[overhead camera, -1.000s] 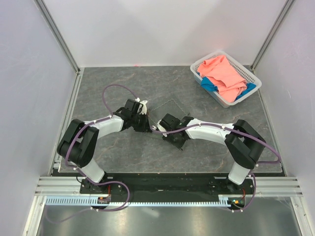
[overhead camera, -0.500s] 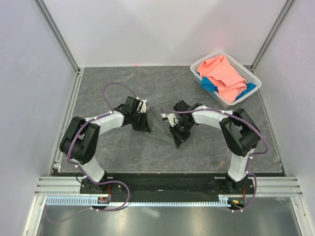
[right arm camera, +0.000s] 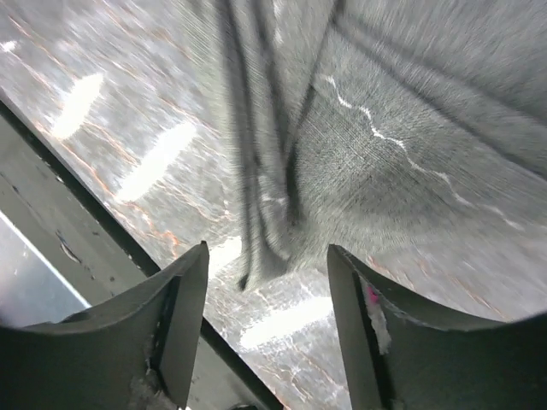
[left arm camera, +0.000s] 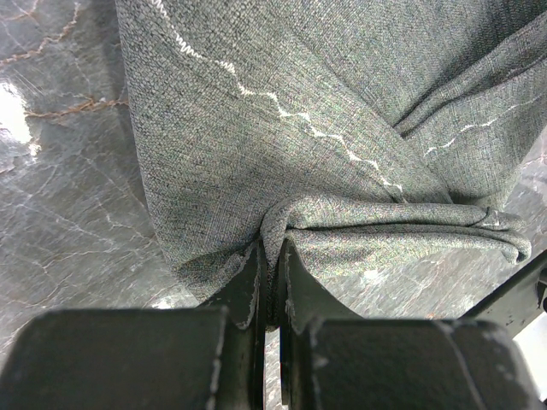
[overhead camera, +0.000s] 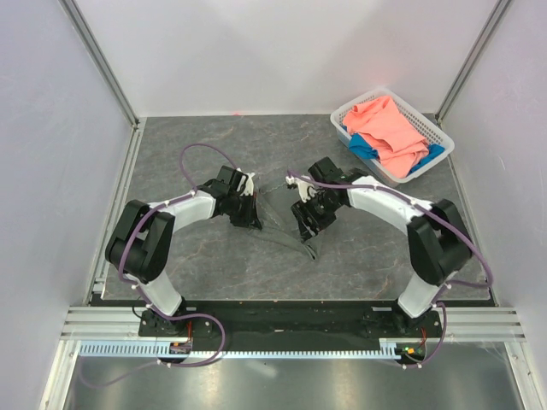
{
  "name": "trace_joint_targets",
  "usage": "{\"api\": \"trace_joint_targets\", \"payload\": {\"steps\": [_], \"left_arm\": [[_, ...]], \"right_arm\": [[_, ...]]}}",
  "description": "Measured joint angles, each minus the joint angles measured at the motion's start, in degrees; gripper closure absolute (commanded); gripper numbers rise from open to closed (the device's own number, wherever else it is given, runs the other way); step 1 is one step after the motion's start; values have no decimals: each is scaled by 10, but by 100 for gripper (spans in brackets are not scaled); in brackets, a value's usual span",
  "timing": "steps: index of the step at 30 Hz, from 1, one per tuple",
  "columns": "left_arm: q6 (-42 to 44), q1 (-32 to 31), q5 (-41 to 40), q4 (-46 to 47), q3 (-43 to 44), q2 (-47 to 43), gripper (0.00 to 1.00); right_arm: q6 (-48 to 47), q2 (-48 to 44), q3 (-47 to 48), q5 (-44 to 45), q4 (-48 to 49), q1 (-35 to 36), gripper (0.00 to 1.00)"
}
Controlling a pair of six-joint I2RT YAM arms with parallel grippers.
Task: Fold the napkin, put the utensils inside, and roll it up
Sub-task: Roll the napkin with the utensil
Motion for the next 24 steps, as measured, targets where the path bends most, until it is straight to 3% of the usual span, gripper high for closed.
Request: {"api": "trace_joint_targets", "payload": {"steps": [6,12,24], "left_arm": [[0,0,0,0,0,0,98],[0,0,0,0,0,0,98],[0,0,0,0,0,0,98]], "right_arm": [[19,-74,10,31,1,64,33],[34,-32,2,7,1,122,35],[31,14,-5,62,-29,94,35]]}}
